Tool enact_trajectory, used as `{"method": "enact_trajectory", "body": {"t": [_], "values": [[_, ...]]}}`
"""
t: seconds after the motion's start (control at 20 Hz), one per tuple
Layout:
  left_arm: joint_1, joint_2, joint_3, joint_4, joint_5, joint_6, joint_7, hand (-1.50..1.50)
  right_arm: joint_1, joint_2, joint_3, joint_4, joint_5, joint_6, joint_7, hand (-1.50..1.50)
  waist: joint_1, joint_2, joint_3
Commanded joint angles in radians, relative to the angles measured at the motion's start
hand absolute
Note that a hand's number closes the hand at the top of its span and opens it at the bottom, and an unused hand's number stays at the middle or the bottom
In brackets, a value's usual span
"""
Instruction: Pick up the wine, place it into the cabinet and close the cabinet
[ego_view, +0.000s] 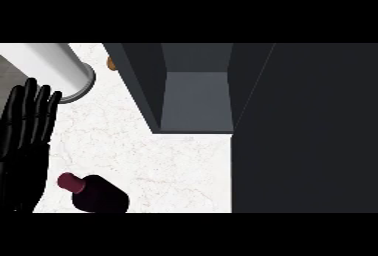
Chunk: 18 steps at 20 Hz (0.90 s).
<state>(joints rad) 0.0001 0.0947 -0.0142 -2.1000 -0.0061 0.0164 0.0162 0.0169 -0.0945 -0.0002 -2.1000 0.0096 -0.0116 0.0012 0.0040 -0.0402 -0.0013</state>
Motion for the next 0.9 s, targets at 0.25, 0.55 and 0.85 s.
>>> {"method": "enact_trajectory", "body": {"t": [0.25,0.55,0.85], "values": [[0.379,-0.065,0.015,-0.231,-0.058,0.088,0.065,-1.5,0.16,-0.028,-0.007,-0.15,-0.059,0.068,0.008,-1.5,0.013,0.031,0.001],[0.397,-0.094,-0.204,-0.373,0.003,0.326,0.266,-1.5,0.074,-0.059,0.136,-0.308,-0.133,0.111,0.302,-1.5,0.005,0.036,0.001],[0.362,-0.094,-0.228,-0.482,-0.101,0.374,0.412,-1.5,0.044,-0.098,0.051,-0.458,-0.243,0.085,0.475,-1.5,-0.005,0.039,0.002]]}}
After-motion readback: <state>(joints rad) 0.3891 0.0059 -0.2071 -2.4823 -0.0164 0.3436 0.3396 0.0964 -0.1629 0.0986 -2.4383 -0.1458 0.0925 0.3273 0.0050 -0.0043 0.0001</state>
